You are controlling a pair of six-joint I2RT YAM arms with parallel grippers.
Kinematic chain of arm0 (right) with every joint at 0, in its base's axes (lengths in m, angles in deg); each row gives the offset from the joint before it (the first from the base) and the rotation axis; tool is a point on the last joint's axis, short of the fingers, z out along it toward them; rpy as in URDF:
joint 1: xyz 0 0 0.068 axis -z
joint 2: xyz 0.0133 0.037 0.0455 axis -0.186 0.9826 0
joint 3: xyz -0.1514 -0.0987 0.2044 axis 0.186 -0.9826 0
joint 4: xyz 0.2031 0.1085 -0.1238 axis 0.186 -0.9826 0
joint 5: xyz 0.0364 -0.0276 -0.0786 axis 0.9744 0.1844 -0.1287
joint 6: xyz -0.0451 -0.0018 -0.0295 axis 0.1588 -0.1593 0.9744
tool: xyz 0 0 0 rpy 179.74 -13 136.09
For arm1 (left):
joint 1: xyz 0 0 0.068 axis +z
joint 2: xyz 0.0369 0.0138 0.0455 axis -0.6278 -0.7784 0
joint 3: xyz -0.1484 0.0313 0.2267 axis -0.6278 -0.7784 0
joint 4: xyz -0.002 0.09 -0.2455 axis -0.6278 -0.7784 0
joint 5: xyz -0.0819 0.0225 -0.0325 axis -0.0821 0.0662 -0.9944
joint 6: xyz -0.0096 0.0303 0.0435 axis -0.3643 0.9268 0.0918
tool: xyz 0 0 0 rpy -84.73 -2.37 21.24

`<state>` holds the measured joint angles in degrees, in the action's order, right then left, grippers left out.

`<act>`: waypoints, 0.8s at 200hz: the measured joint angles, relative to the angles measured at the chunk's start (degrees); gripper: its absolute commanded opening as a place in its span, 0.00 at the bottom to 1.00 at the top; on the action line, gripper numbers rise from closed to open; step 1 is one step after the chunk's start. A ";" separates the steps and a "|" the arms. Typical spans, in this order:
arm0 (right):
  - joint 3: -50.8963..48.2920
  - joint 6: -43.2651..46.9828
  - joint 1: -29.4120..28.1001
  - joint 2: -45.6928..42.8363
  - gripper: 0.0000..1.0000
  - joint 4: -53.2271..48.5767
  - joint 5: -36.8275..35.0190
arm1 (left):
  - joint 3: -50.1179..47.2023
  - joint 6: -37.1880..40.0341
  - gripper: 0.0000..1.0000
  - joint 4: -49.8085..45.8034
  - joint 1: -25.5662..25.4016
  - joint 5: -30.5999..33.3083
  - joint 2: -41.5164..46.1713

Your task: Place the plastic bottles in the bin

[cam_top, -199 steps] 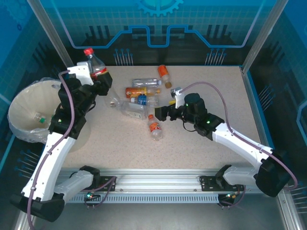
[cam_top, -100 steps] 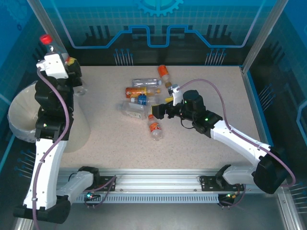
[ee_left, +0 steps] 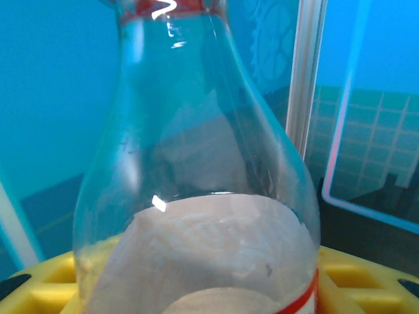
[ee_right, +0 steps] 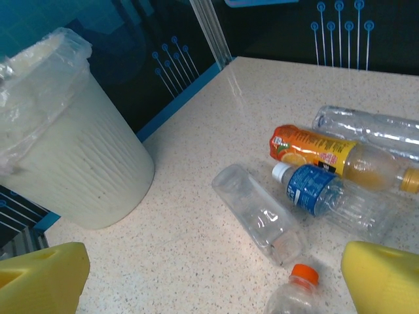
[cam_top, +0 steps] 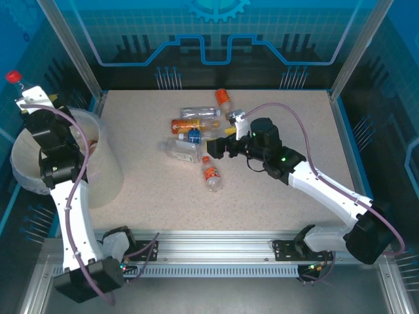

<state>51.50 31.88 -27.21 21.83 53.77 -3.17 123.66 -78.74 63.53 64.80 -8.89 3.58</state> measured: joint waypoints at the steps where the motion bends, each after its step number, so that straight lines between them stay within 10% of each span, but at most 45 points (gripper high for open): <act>1: 0.02 0.04 0.00 0.00 1.00 0.00 0.00 | -0.15 0.00 0.54 0.11 0.17 -0.20 -0.04; 53: 0.42 1.38 0.00 0.00 1.00 -0.79 -0.90 | -9.38 -3.30 0.58 10.38 10.29 -12.79 -4.81; 160: 0.42 1.36 0.00 1.05 1.00 -1.07 -1.03 | -21.44 -12.44 0.83 32.46 15.23 -20.98 -9.51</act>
<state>51.91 33.23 -27.21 22.88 52.70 -4.20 102.21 -91.18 95.99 80.03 -29.88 -5.93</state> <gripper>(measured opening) 0.999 0.788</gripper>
